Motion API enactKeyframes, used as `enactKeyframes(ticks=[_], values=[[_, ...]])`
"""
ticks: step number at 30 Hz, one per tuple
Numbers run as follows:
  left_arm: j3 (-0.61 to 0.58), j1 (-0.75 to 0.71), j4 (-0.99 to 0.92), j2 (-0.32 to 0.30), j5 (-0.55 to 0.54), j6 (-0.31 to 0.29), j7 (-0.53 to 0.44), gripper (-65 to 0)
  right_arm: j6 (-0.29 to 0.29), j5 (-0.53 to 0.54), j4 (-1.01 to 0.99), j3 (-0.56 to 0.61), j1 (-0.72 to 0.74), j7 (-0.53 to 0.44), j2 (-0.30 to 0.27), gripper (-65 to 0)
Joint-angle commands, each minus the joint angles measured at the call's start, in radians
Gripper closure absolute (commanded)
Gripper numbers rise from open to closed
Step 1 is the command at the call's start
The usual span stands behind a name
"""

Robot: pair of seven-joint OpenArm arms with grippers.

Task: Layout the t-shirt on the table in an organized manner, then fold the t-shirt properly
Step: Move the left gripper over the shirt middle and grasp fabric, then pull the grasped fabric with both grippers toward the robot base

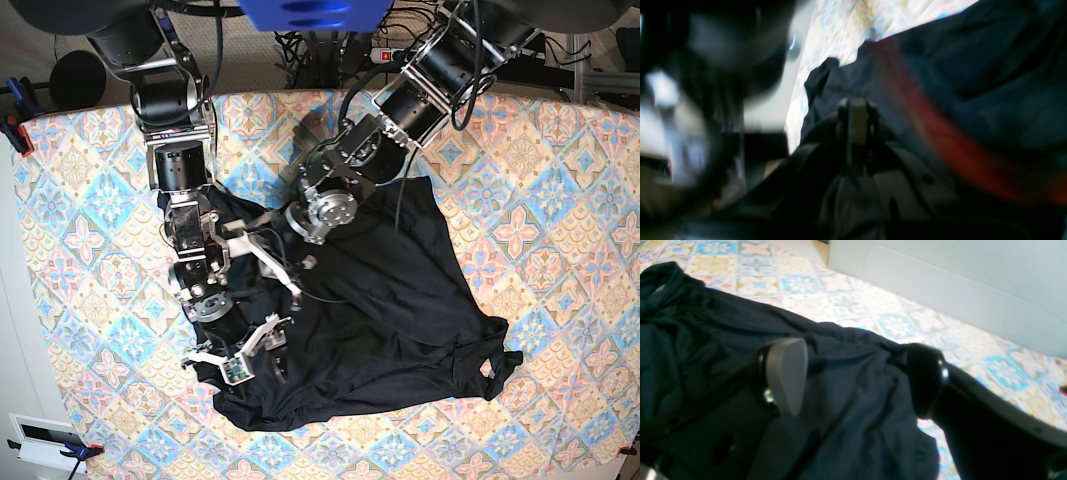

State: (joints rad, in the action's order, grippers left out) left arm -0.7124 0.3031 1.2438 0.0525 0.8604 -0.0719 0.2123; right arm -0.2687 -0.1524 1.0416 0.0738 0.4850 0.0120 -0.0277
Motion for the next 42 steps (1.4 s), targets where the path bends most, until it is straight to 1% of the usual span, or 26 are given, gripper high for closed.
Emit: enactKeyframes(ticks=[1,5,8,11,13,18,21,24,28,30,32,40,42], values=[[0.023,0.015,0.018,0.005,-0.014,0.022,-0.001,0.0,0.009,0.012,0.022,-0.027,0.034,-0.027,-0.007,-45.0],[0.178,-0.005,0.018,0.013,-0.036,0.022,0.003,-1.8,0.009,0.010,0.022,-0.102,0.034,-0.024,-0.008,-45.0],[0.307,-0.006,0.018,0.020,-0.042,0.021,0.014,-1.5,0.009,0.010,0.022,-0.101,0.034,-0.024,-0.053,-45.0],[0.411,-0.006,0.018,0.019,-0.043,0.019,0.019,-1.5,0.009,0.010,0.021,-0.107,0.034,-0.024,-0.074,-45.0],[0.481,-0.003,0.018,0.005,-0.046,0.021,0.017,-1.5,0.009,0.010,0.021,-0.108,0.034,-0.024,-0.093,-45.0],[0.610,0.018,0.018,0.005,-0.046,0.021,0.016,-1.6,0.009,0.010,0.021,-0.108,0.034,-0.024,-0.097,-45.0],[0.636,0.020,0.020,0.005,-0.046,0.021,0.012,-1.5,0.009,0.010,0.021,-0.108,0.034,-0.024,-0.097,-45.0],[0.656,0.018,0.020,0.005,-0.045,0.024,-0.015,-1.5,0.009,0.010,0.022,-0.108,0.034,-0.024,-0.097,-45.0],[0.718,0.018,0.021,0.010,-0.045,0.024,-0.067,-1.7,0.009,0.010,0.022,-0.111,0.030,-0.024,-0.099,-45.0],[0.725,0.018,0.021,0.010,-0.045,0.024,-0.095,-1.5,0.009,0.010,0.024,-0.134,0.002,-0.024,-0.119,-45.0],[0.727,0.017,0.021,0.007,-0.045,0.024,-0.116,-1.5,0.009,0.010,0.029,-0.137,-0.018,-0.024,-0.120,-45.0],[0.719,0.006,0.021,0.005,-0.048,0.024,-0.119,-2.3,0.009,0.010,0.029,-0.133,-0.024,-0.024,-0.120,-45.0],[0.719,-0.003,0.021,0.005,-0.048,0.024,-0.119,-4.3,0.009,0.010,0.027,-0.133,-0.024,-0.024,-0.122,-45.0]])
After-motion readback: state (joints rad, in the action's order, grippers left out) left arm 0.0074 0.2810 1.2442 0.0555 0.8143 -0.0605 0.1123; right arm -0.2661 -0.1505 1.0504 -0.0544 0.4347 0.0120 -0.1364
